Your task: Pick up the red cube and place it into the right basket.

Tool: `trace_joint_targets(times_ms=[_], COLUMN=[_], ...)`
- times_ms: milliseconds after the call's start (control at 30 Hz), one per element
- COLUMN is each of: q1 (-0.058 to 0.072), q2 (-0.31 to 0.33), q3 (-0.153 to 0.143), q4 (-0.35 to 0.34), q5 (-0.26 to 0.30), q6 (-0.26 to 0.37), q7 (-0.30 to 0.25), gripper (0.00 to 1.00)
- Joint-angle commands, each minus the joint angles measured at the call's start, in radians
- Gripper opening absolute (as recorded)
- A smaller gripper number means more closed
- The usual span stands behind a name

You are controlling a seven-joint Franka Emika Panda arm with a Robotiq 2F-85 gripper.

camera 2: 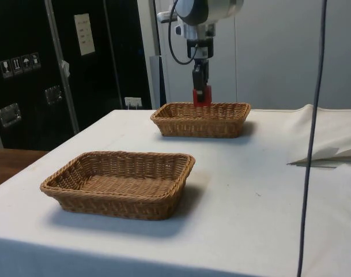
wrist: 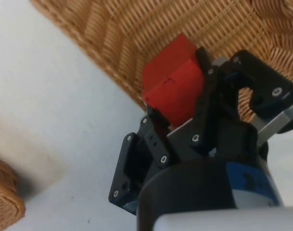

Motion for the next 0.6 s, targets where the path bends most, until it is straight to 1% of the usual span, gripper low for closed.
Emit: trace_joint_targets(times_ms=[0, 33, 67, 100, 267, 300, 333, 367, 433, 567], q1=[-0.012, -0.013, -0.002, -0.015, -0.016, -0.002, -0.015, -0.012, -0.009, -0.013], q2=[0.014, 0.024, 0.030, 0.044, 0.100, 0.102, 0.111, 0.132, 0.148, 0.174], q3=[0.012, 0.013, 0.000, 0.015, 0.016, 0.000, 0.015, 0.012, 0.009, 0.014], q4=[0.011, 0.016, 0.016, 0.024, 0.047, 0.045, 0.052, 0.062, 0.070, 0.081], q5=[0.028, 0.038, 0.030, 0.061, 0.134, 0.120, 0.149, 0.173, 0.192, 0.227], q6=[-0.002, -0.001, 0.000, 0.003, 0.011, 0.006, 0.012, 0.013, 0.014, 0.015], q7=[-0.018, -0.023, -0.014, -0.035, -0.078, -0.066, -0.087, -0.101, -0.110, -0.126], gripper=[0.02, 0.02, 0.02, 0.02, 0.02, 0.02, 0.02, 0.02, 0.02, 0.02])
